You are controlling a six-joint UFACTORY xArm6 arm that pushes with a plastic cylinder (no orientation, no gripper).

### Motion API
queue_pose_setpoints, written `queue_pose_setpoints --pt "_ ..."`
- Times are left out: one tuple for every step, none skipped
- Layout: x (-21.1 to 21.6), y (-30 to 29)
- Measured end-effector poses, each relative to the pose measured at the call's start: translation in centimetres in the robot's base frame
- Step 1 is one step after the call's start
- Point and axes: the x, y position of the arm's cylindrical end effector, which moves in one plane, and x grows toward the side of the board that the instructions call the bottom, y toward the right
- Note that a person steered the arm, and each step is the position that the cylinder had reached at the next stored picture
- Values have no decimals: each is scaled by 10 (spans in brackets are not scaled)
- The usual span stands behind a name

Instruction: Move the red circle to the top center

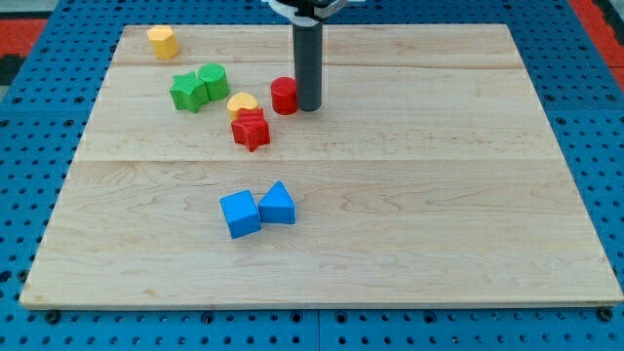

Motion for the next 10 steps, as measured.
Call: queue_pose_setpoints --pt "-4 7" --pt "-5 14" --pt "-10 21" --pt "-14 24" --pt "-16 28" --pt "-17 34" --pt "-17 34" --pt "-24 34" --pt "-2 49" --pt "56 23"
